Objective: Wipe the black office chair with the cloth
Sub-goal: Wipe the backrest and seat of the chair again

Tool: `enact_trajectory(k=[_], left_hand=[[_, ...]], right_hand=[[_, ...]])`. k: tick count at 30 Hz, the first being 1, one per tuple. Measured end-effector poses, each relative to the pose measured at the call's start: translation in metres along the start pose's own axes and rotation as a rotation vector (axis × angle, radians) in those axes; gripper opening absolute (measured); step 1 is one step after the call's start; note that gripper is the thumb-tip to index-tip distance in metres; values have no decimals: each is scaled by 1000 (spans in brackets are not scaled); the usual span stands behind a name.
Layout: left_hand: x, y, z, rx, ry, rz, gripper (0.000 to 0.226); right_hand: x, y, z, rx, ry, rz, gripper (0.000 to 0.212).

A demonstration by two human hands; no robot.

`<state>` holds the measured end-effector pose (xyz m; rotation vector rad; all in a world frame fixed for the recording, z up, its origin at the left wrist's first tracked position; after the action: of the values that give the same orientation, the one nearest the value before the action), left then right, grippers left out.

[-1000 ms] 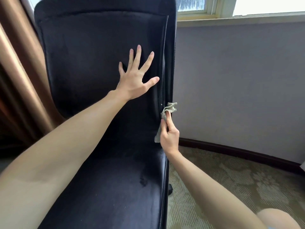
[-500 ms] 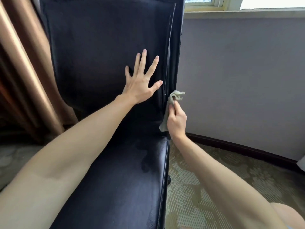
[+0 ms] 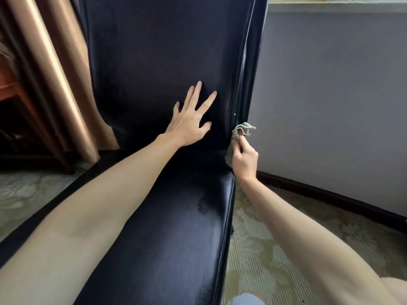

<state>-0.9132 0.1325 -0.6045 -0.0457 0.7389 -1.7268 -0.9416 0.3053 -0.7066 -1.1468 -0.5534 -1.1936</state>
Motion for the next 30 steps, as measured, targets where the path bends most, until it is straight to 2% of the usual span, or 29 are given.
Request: enact_trajectory(k=[6,12,16,21,25,30], left_hand=[[6,13,-19,-13,35,34,83],[23,52,-57,48,74,118,86],[55,94,-94,219,113,320,89],[88,123,-125,545,73,629,107],[92,127,-130,712,5,648,107],[102,128,-126,815,78,684,96]], right_hand=[[-22,5,-5,66,55,-6,25],[-50,14,-19,182,231,-30,22],[-58,22,-34,229,277,-53,23],[-67,34,-49,310,455,-45,30],[-73,34,-60,408,630,-46,33],[-68,29,-68,447,750,-60,30]])
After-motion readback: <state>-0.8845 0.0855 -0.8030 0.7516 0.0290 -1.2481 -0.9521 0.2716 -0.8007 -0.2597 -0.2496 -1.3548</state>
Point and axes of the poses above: each hand's wrist, its own y-axis away from the middle knuckle, its own z-axis out of the back of the hand, x = y × z, the point moved 9 cm from there along -y, towards the middle knuckle, and after that the axes turned 14 degrees about y, right-handed, at the moved point
